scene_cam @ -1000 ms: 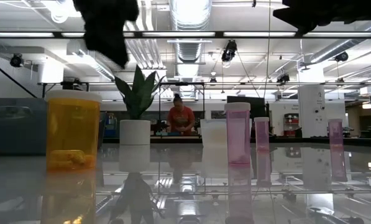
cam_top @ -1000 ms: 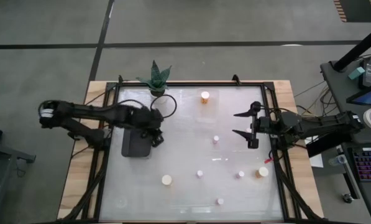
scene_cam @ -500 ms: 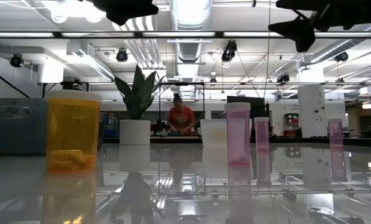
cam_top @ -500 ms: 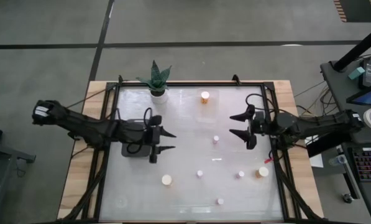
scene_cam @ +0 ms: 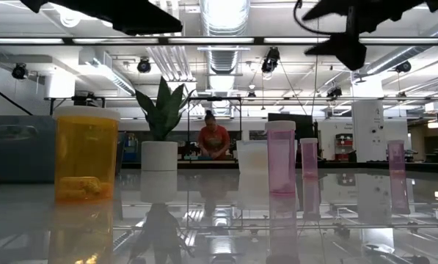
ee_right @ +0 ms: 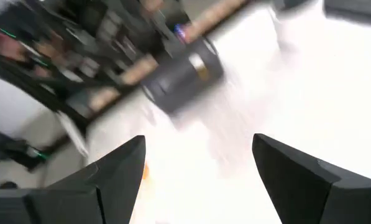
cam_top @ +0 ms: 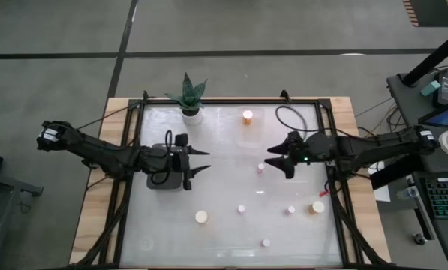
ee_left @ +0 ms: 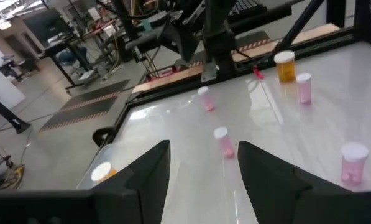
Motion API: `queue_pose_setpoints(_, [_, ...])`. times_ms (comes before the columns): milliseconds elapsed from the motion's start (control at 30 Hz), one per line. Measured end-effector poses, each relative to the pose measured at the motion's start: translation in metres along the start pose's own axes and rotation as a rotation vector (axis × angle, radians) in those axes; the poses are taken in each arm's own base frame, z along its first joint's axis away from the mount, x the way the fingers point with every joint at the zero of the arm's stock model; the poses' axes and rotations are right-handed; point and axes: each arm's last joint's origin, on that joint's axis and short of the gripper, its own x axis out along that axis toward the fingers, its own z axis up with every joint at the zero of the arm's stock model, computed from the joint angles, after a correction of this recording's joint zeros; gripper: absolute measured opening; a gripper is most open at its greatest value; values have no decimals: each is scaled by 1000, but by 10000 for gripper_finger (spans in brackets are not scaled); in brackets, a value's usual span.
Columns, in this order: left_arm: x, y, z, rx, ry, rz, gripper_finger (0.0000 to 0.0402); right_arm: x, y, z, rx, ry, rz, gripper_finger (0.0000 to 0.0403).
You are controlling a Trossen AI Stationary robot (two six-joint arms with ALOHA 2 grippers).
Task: Pick and place medicine bottles into bin by pill shape (circle, oval)
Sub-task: Put the small pink pill bottle into the black bin
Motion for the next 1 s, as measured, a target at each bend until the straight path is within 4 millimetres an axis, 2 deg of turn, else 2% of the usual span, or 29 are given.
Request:
queue_pose_setpoints(233, [0,-1,-5,-18,15,-4,173,18,5,3,26,355,-314,288])
queue_pose_setpoints(333, [-1,-1,-5,-19,12,-4,173,24,1,-5,-99,520,-412,288])
queue_pose_setpoints(433, [-1,-1,-5,-19,13,-4,173,31,-3,-18,-237,613,-411,288])
queue_pose_setpoints(533, [-1,-1,-5,-20,12,-4,173,36,-11,-33,-354,642,-370,288])
queue_pose_setpoints(800, [-1,-1,-5,-19,14,-5,173,36,-37,-65,-518,558,-317,288])
queue_pose_setpoints(1000, [-1,-1,-5,-20,14,-5,173,41,-54,-87,-526,461,-261,287])
